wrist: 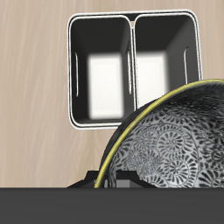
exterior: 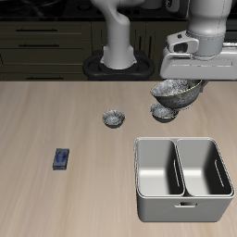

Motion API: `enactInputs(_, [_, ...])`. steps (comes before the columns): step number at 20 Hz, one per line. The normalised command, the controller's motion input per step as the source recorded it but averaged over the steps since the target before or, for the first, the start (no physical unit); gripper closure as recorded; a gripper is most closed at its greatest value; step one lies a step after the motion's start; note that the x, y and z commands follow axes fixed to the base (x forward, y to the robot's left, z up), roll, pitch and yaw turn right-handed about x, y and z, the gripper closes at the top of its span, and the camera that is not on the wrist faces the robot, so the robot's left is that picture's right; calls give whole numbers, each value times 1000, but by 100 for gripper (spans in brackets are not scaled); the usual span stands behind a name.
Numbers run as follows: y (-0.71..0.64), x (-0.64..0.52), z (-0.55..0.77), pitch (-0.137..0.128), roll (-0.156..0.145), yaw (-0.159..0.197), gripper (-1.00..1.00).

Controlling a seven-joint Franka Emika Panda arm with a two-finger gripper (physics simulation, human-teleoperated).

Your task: Place the largest bowl in the left side of the drainer

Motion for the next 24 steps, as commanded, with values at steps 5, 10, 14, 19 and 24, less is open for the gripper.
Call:
enactInputs(5, [204, 294, -10, 7, 5, 15, 100])
enactInputs(10, [169, 164, 6, 5, 6, 10, 100])
enactInputs(14, [205, 131, -35, -8, 35, 24, 100])
enactInputs(19, [179, 85, -62, 0, 28, 27, 100])
enactInputs(24, [288, 105, -25, 7, 30, 8, 100])
